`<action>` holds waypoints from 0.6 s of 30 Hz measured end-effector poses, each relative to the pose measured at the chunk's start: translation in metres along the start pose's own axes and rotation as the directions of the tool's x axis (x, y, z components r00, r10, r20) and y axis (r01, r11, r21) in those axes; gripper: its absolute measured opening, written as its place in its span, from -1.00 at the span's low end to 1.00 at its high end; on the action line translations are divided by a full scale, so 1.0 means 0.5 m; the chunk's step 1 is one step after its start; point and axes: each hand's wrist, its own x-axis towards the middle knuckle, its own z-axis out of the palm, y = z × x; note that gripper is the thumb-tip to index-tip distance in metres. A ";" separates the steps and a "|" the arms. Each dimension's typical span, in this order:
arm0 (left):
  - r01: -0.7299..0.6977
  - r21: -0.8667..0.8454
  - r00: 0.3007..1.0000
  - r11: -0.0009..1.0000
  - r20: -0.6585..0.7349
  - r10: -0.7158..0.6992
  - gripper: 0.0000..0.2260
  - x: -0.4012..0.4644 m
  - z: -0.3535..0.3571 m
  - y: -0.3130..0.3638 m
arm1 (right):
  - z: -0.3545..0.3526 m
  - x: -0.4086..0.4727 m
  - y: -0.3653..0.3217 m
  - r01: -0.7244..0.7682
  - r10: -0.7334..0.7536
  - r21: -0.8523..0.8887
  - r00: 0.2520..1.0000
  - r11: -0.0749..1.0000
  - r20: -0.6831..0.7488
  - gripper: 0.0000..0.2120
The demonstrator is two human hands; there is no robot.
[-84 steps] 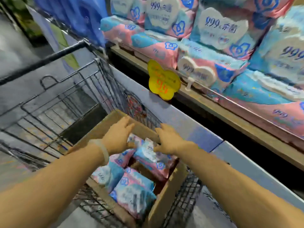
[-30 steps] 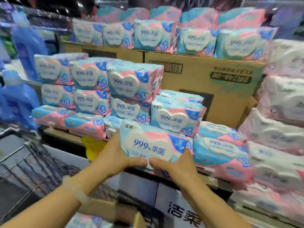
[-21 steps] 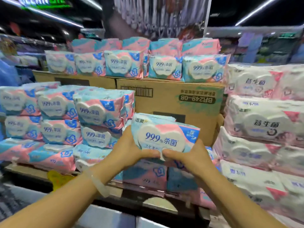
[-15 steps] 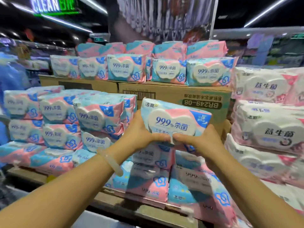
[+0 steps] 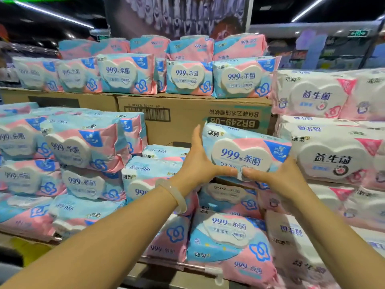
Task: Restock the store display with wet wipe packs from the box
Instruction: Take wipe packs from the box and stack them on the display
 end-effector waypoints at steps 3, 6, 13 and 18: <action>-0.012 -0.020 1.000 1.000 0.003 0.012 0.10 0.002 0.004 0.002 | -0.007 0.000 0.013 0.002 -0.003 -0.023 1.000 1.000 -0.019 -0.55; -0.016 -0.042 1.000 0.999 0.012 0.017 0.09 0.003 0.002 0.001 | -0.007 -0.003 0.012 0.006 -0.007 -0.055 1.000 0.998 -0.029 -0.44; 0.054 -0.088 0.998 0.995 0.046 -0.050 0.17 0.022 -0.003 -0.010 | 0.009 0.007 0.033 -0.022 0.006 -0.107 0.988 0.994 -0.151 0.01; 0.120 -0.148 0.988 0.982 0.113 -0.104 0.15 0.040 -0.002 -0.018 | 0.020 0.017 0.050 -0.057 0.021 -0.175 0.980 0.983 -0.200 0.01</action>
